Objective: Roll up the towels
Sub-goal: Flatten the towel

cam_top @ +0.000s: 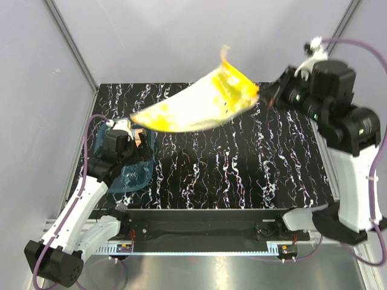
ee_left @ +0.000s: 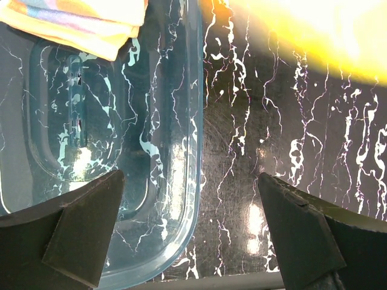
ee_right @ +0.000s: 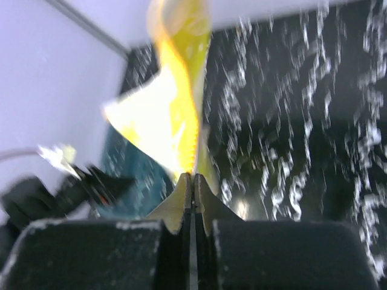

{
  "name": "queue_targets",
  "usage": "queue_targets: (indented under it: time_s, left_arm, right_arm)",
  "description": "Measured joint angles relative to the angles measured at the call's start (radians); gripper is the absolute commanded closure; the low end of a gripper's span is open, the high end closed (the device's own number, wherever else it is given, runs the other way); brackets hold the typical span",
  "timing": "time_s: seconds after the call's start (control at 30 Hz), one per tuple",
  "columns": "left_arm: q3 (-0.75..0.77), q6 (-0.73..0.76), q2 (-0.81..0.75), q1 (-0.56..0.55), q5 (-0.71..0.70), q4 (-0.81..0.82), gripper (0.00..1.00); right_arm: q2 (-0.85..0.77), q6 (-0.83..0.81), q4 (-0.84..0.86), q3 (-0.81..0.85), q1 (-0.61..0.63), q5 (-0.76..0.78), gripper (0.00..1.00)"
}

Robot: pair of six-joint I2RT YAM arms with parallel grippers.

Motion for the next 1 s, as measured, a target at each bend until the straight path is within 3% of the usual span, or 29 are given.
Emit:
queue_targets:
  time_s: [0.17, 0.27, 0.37, 0.63, 0.83, 1.0]
  left_arm:
    - [0.001, 0.005, 0.000, -0.001, 0.000, -0.001, 0.01]
    - [0.002, 0.009, 0.000, -0.006, 0.001, -0.001, 0.01]
    - [0.002, 0.010, 0.005, -0.010, 0.002, -0.001, 0.01]
    - [0.034, -0.002, 0.051, -0.109, 0.000, -0.029, 0.01]
    - [0.035, -0.115, 0.066, -0.334, -0.041, -0.070, 0.03]
    - [-0.078, -0.276, 0.089, -0.552, -0.064, -0.045, 0.13]
  right_arm:
    - [-0.161, 0.022, 0.055, -0.502, 0.003, -0.059, 1.00]
    - [-0.161, 0.044, 0.101, -0.811, 0.004, -0.101, 1.00]
    - [-0.159, 0.061, 0.103, -1.010, 0.004, -0.111, 1.00]
    - [-0.240, 0.072, 0.108, -1.049, 0.004, -0.035, 1.00]
    - [-0.232, 0.073, 0.076, -0.983, -0.008, 0.121, 1.00]
    - [-0.235, 0.076, 0.076, -0.983, -0.026, 0.168, 1.00]
